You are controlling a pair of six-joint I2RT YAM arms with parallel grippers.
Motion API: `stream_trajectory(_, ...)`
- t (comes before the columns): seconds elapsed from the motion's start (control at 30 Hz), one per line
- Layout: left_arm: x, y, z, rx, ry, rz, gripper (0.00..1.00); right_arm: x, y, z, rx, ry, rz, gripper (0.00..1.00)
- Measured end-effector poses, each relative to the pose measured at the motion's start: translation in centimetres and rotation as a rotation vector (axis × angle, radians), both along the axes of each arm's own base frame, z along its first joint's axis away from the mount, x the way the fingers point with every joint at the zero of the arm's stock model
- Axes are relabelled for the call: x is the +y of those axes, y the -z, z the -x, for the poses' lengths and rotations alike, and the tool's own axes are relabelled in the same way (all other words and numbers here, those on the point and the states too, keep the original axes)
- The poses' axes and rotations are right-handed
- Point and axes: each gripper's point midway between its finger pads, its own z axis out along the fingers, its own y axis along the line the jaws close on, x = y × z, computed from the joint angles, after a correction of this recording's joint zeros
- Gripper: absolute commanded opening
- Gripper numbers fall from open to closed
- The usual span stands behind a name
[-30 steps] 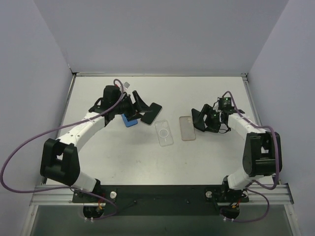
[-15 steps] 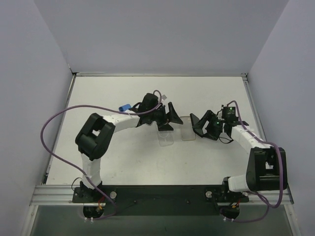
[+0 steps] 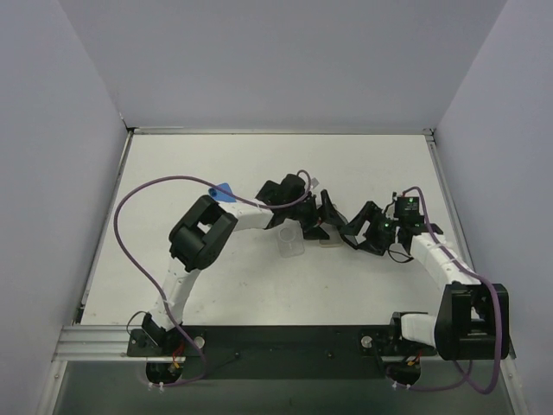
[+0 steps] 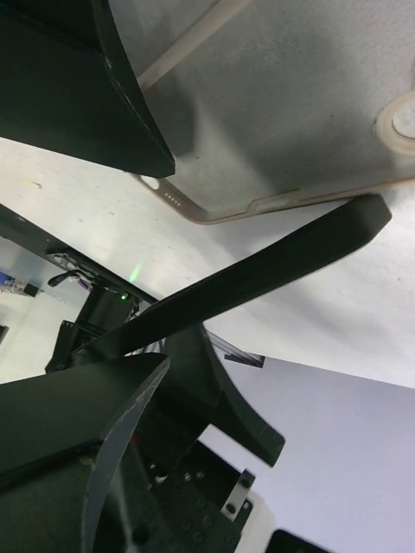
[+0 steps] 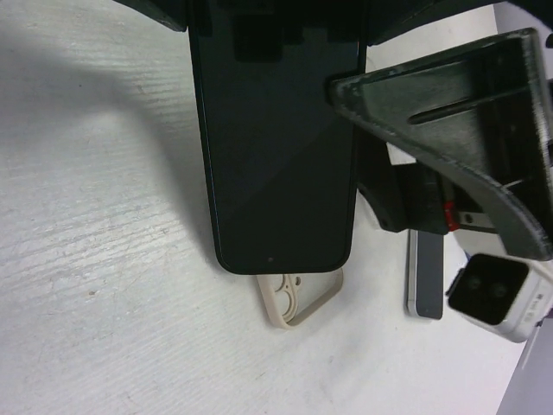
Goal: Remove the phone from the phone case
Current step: Adjust the phone.
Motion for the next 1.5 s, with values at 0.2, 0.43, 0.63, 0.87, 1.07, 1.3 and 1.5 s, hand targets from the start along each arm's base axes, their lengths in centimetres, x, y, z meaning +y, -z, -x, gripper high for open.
stream_trajectory(0.2, -1.6, 1.2, 0.3, 0.040, 0.005, 0.014, 0.72, -0.1, 0.0, 0.8, 0.006, -0.016, 0.016, 0.18)
stream_trajectory(0.43, -2.9, 0.0, 0.3, 0.028, 0.009, 0.040, 0.28, -0.2, -0.5, 1.4, -0.004, -0.029, 0.025, 0.18)
stream_trajectory(0.63, -3.5, -0.7, 0.2, 0.013, 0.007, 0.049, 0.00, 0.0, -1.0, 1.8, -0.021, -0.047, 0.021, 0.38)
stream_trajectory(0.87, -2.5, -0.3, 0.4, 0.026, -0.005, 0.036, 0.00, 0.3, -3.6, 0.6, -0.085, -0.055, -0.001, 0.78)
stream_trajectory(1.07, 1.1, -3.0, -0.5, 0.022, -0.063, 0.077, 0.00, 0.5, -6.4, -0.9, -0.157, -0.050, -0.017, 0.79)
stream_trajectory(1.3, 6.9, -11.1, -4.0, -0.061, -0.210, 0.298, 0.00, 2.2, -9.1, -2.2, -0.252, -0.012, -0.178, 0.60)
stream_trajectory(1.5, 8.0, -14.4, -4.4, -0.105, -0.243, 0.424, 0.00, 4.1, -9.6, -2.5, -0.289, 0.032, -0.367, 0.46)
